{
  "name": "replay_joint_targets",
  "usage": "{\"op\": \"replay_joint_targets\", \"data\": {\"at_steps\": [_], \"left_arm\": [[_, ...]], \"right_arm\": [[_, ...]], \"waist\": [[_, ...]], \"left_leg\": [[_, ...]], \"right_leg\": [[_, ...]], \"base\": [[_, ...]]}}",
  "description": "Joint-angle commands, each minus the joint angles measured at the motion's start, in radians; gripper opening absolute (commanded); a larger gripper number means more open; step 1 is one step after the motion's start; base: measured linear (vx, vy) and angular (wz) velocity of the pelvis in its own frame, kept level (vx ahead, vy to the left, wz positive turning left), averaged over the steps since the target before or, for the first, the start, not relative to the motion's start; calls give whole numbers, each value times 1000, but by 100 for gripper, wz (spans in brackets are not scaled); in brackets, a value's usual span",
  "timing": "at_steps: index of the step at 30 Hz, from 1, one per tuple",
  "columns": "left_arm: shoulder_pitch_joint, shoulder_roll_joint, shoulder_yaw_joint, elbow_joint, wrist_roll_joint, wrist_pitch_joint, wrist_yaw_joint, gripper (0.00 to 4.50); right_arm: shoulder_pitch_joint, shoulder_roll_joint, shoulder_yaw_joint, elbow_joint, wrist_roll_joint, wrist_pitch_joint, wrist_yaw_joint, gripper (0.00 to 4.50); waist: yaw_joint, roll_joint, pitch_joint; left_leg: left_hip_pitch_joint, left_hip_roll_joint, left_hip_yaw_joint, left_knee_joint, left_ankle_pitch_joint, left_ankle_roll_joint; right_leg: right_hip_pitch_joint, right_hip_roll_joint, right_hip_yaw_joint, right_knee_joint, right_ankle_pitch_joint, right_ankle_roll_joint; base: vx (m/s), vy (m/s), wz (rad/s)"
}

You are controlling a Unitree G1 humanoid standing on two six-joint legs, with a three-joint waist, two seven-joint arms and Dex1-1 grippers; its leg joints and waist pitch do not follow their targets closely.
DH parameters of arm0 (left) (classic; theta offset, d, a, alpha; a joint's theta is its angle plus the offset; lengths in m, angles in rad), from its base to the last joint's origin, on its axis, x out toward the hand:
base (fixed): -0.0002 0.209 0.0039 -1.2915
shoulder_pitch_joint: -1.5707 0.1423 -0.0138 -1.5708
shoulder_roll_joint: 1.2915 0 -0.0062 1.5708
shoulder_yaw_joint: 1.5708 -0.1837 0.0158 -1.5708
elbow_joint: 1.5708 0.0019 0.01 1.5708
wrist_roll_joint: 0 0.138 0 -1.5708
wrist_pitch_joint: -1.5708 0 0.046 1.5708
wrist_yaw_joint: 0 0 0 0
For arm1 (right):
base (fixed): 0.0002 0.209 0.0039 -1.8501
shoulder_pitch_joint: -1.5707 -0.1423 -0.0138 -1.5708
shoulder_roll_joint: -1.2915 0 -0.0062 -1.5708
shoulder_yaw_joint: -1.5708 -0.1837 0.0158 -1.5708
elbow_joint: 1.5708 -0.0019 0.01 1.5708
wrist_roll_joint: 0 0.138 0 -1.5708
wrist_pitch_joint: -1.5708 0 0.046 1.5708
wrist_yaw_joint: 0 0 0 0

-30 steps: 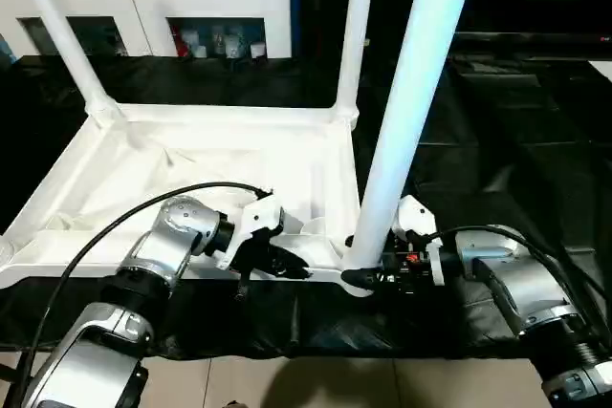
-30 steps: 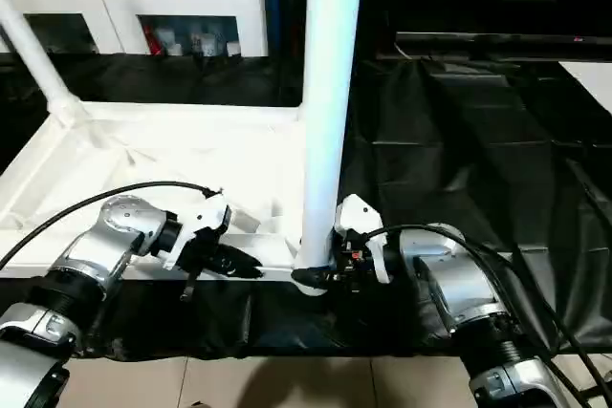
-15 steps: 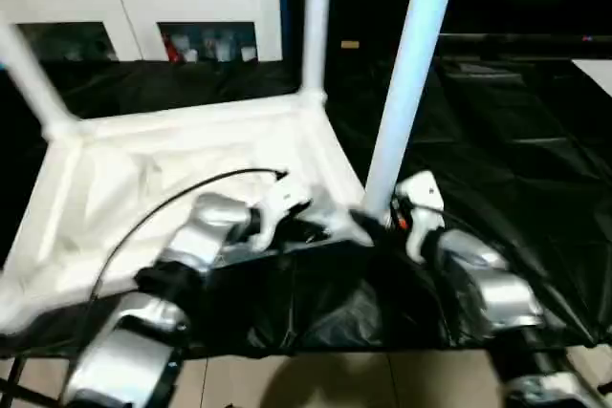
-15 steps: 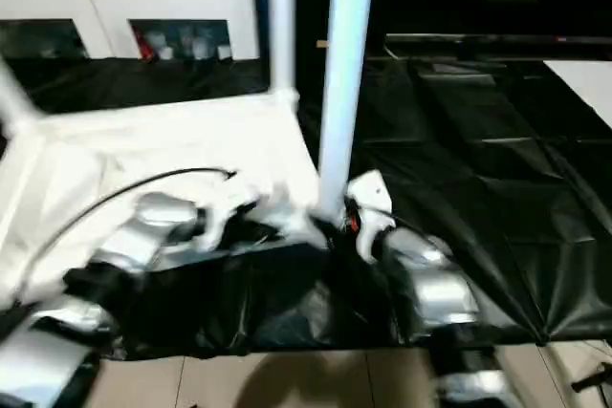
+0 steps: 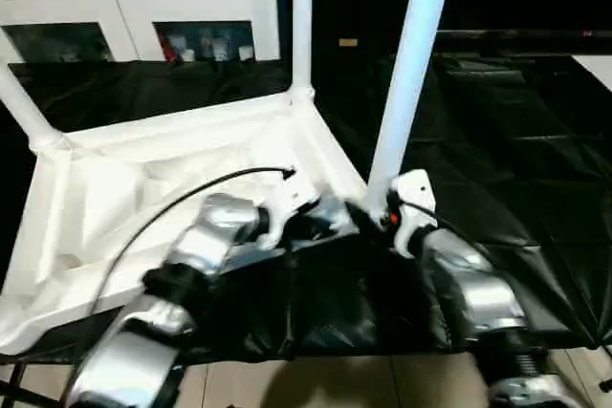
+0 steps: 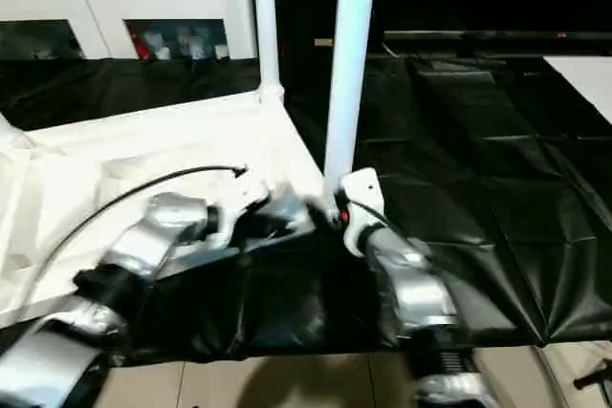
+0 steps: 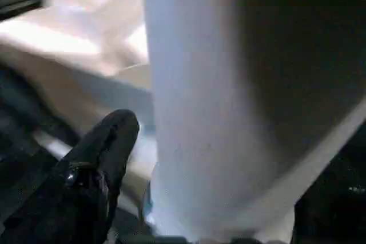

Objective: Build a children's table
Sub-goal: Rotate leg to tighten

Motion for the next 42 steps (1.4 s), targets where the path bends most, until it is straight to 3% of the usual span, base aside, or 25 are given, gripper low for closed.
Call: {"op": "replay_joint_targets", "data": {"at_steps": [1, 3, 7, 9, 10, 11, 15, 16, 20, 25, 28, 29, 33, 35, 36, 40, 42], "left_arm": [[13, -7, -41, -1, -17, -20, -80, 0], [11, 20, -40, 5, -27, -22, -143, 0], [3, 41, -37, 16, -40, -33, -196, 0], [-1, 48, -37, 18, -46, -34, -215, 0], [-3, 54, -38, 20, -51, -35, -234, 0], [-5, 62, -41, 21, -56, -41, -262, 0], [-9, 74, -50, 25, -57, -46, -302, 0], [-11, 77, -54, 26, -55, -47, -314, 0], [-14, 80, -57, 32, -53, -51, -320, 0], [-20, 81, -54, 44, -53, -53, -323, 0], [-22, 64, -34, 55, -44, -43, -240, 0], [-28, 48, -18, 63, -43, -31, -181, 0], [-35, 12, -4, 68, -26, -17, -62, 0], [-41, -31, 6, 69, -14, 5, 37, 0], [-40, -49, 4, 62, -8, 13, 64, 0], [-31, -99, 4, 40, -5, 41, 133, 0], [-23, -144, -4, 28, 7, 57, 196, 0]], "right_arm": [[8, -14, 63, -54, 33, -7, 131, 387], [24, -89, 102, -88, 57, 0, 283, 387], [23, -147, 134, -94, 72, 3, 414, 387], [20, -162, 143, -92, 78, 7, 452, 361], [13, -171, 150, -87, 84, 13, 484, 353], [4, -180, 156, -81, 94, 16, 523, 348], [-18, -180, 161, -67, 109, 13, 564, 312], [-26, -179, 168, -66, 116, 23, 589, 308], [-25, -174, 176, -74, 120, 34, 604, 271], [-8, -171, 173, -94, 138, 59, 609, 263], [8, -132, 123, -91, 134, 48, 508, 262], [5, -99, 86, -71, 123, 38, 415, 262], [-9, -35, 20, -17, 85, 34, 197, 261], [-15, 16, -17, 13, 58, 36, 37, 261], [-14, 36, -24, 15, 49, 43, -12, 261], [-17, 109, -57, 23, 24, 63, -170, 261], [-21, 188, -69, 26, -4, 77, -310, 261]], "waist": [[5, -10, -51], [10, -12, -49], [23, -13, -48], [25, -13, -48], [26, -21, -47], [29, -18, -49], [32, -18, -50], [32, -25, -50], [40, -17, -51], [47, -16, -51], [47, -16, -51], [46, -16, -50], [34, -15, -48], [27, -10, -50], [21, -13, -50], [17, -11, -53], [15, -7, -52]], "left_leg": [[-7, 38, -7, -54, -126, 115], [-6, 40, -6, -54, -140, 116], [-2, 45, -5, -56, -162, 103], [-2, 45, -6, -56, -164, 99], [-2, 45, -5, -57, -164, 99], [-2, 44, -6, -56, -157, 99], [-3, 45, -5, -55, -142, 99], [-3, 45, -5, -55, -139, 100], [-2, 46, -6, -55, -124, 102], [0, 46, -5, -55, -131, 89], [-1, 46, -6, -55, -128, 86], [-1, 47, -6, -57, -133, 79], [3, 43, -10, -62, -166, 39], [3, 42, -11, -62, -164, 33], [2, 41, -11, -62, -162, 33], [-2, 37, -8, -58, -127, 51], [0, 38, -9, -60, -119, 47]], "right_leg": [[58, -75, 58, -70, -124, -219], [59, -73, 56, -71, -160, -215], [53, -75, 56, -75, -219, -206], [52, -76, 57, -75, -224, -206], [52, -76, 57, -77, -231, -204], [53, -76, 56, -75, -233, -203], [51, -76, 56, -72, -214, -206], [52, -77, 56, -72, -214, -206], [50, -77, 56, -68, -189, -211], [51, -78, 57, -71, -211, -204], [52, -77, 56, -69, -200, -203], [49, -79, 58, -71, -209, -201], [47, -80, 57, -81, -295, -175], [47, -79, 57, -78, -271, -180], [47, -78, 57, -79, -256, -183], [51, -76, 58, -74, -194, -191], [50, -76, 58, -75, -195, -190]], "base": [[0, 0, 0], [0, 0, 0], [0, 0, 0], [0, 0, 0], [0, 0, 0], [0, 0, 0], [0, 0, 0], [0, 0, 0], [0, 0, 0], [0, 0, 0], [0, 0, 0], [0, 0, 0], [0, 0, 0], [0, 0, 0], [0, 0, 0], [0, 0, 0], [0, 0, 0]]}}
